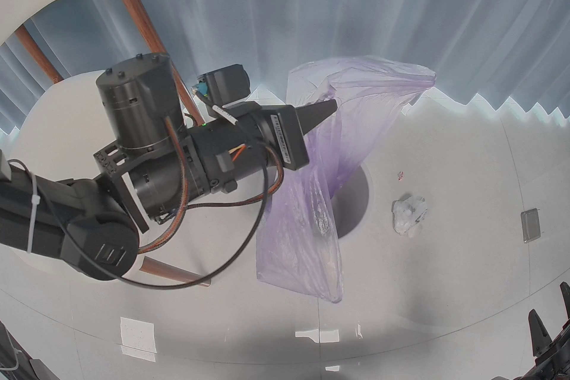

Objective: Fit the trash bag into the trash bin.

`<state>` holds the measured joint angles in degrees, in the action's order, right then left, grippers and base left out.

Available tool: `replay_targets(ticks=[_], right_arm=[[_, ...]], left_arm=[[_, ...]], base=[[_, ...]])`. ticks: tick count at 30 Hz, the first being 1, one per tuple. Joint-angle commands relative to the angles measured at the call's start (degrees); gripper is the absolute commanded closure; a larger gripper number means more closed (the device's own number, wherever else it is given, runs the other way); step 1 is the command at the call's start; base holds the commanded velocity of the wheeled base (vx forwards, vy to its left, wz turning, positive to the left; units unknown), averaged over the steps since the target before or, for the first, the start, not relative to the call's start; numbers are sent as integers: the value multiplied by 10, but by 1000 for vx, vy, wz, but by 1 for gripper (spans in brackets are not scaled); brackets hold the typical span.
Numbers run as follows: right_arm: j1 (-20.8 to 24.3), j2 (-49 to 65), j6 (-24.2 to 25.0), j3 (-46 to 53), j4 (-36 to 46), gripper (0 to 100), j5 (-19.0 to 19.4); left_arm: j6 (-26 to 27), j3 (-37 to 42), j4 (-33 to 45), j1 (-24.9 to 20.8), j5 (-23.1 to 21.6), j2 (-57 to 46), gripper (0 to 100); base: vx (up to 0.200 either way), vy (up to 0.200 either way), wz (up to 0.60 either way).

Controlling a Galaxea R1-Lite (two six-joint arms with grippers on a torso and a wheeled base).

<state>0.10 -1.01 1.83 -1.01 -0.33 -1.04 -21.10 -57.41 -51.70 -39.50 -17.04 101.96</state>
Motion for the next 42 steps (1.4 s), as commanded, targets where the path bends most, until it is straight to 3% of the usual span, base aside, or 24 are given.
replay_targets(ticks=[1, 5, 9, 13, 28, 37, 42], right_arm=[[0, 10, 0, 10, 0, 0, 0], [0, 10, 0, 10, 0, 0, 0], [1, 10, 0, 10, 0, 0, 0], [1, 10, 0, 10, 0, 0, 0], [0, 10, -1, 10, 0, 0, 0], [0, 10, -17, 10, 3, 0, 1], [0, 10, -22, 9, 3, 0, 4]], left_arm=[[4, -25, -1, 20, 12, 40, 100], [4, -33, -2, 28, 30, 48, 100], [3, 1, -21, 31, 91, 74, 100], [3, 24, -83, 43, 89, 89, 100], [4, 25, -93, 33, 69, 88, 100], [4, 56, -93, -24, 162, 83, 100], [26, 58, -85, -32, 165, 83, 100]], base=[[0, 0, 0], [0, 0, 0], [0, 0, 0], [0, 0, 0], [187, 0, 0], [22, 0, 0], [0, 0, 0]])
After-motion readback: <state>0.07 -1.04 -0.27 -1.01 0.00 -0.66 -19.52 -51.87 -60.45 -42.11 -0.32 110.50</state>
